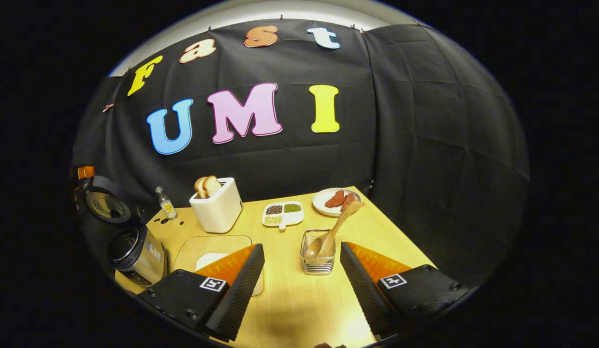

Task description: Close the left gripper, press the button to open the rice cooker; take a wooden spoon from the chopstick holder with the right hand, scoop a spoonful of rice and pour it into the rice cooker, then put the wooden spoon back into the chopstick holder.

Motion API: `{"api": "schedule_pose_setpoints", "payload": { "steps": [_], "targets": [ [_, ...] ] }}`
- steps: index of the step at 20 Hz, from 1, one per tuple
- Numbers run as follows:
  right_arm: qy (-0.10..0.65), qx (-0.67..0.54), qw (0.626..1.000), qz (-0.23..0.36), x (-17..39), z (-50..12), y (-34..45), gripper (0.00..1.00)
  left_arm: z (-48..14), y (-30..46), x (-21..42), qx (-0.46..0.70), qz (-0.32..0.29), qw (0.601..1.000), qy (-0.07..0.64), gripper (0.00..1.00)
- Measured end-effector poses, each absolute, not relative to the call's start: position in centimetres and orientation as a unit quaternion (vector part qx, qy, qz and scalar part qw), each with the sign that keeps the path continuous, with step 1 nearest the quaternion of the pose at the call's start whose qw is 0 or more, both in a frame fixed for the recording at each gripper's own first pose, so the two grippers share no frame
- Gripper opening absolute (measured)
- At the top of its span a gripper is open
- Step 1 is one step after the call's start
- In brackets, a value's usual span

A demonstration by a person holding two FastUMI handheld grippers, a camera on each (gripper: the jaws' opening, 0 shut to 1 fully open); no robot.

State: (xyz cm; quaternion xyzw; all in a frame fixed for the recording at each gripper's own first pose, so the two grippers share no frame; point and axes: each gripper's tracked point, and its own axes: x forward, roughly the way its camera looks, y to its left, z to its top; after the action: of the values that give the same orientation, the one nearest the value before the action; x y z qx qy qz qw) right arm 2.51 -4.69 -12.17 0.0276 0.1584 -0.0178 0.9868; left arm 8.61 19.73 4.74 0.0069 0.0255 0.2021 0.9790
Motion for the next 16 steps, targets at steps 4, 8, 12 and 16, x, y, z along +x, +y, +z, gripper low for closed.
{"api": "schedule_pose_setpoints", "payload": {
  "steps": [4, 8, 12, 16],
  "targets": [
    [0.171, 0.013, 0.985, 0.012, 3.0, -12.5, -3.6, 0.99, 1.1, 18.3, 6.0, -0.015, 0.199, 0.977, 0.073, 1.00],
    [0.188, 0.005, 0.982, 0.036, 2.3, -13.6, -2.4, 0.99, -3.5, 17.2, 4.1, -0.023, 0.197, 0.973, 0.115, 1.00],
    [0.202, 0.000, 0.978, 0.049, 2.0, -14.5, -1.6, 0.99, -9.1, 16.6, 3.2, -0.020, 0.198, 0.969, 0.148, 1.00],
    [0.208, -0.017, 0.976, 0.066, 1.6, -14.8, -0.7, 0.99, -13.9, 16.2, 2.8, -0.015, 0.195, 0.966, 0.171, 1.00]
  ]
}}
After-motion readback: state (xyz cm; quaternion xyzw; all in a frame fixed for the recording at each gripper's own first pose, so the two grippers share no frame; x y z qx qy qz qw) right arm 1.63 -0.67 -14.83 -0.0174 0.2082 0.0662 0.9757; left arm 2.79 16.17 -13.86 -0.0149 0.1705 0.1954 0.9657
